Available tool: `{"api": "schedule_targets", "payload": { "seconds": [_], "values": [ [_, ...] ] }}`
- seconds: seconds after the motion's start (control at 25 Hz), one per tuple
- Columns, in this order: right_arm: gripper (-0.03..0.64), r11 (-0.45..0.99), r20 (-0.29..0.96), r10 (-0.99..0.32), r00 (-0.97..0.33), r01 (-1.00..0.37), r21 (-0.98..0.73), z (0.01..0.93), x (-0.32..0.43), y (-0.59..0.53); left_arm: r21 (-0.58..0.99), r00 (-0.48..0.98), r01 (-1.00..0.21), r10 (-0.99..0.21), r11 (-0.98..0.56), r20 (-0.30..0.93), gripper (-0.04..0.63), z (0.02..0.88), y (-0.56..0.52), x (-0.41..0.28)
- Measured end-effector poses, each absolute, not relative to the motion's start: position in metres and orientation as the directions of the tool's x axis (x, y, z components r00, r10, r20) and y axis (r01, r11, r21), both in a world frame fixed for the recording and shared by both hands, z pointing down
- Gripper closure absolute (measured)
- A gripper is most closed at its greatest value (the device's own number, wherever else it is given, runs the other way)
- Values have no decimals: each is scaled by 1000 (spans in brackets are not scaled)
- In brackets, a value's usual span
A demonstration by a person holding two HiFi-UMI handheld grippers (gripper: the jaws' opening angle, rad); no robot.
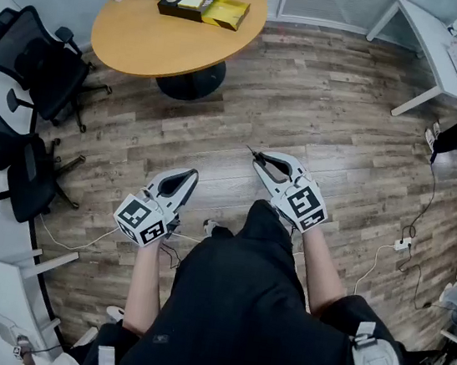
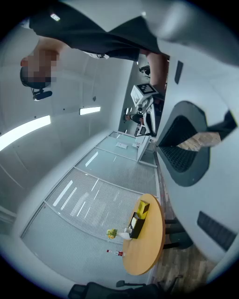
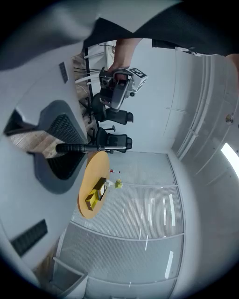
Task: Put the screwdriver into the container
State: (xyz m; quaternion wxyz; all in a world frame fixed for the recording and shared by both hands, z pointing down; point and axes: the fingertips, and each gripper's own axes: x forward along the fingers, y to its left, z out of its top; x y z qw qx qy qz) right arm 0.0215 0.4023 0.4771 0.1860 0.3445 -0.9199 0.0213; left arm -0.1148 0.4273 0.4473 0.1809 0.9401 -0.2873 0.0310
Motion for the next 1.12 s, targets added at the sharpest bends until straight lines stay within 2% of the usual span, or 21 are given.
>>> {"api": "schedule_targets", "payload": {
  "seconds": [0.68,1.12],
  "values": [
    [560,806,396,-568,-722,-586,87,493,-28,401,323,800,-594,-584,-737,139,592,455,443,-167],
    [560,817,383,-544,-746,-575,39,503,-31,365,319,787,-613,-596,-723,159,592,455,413,-163]
  ]
}}
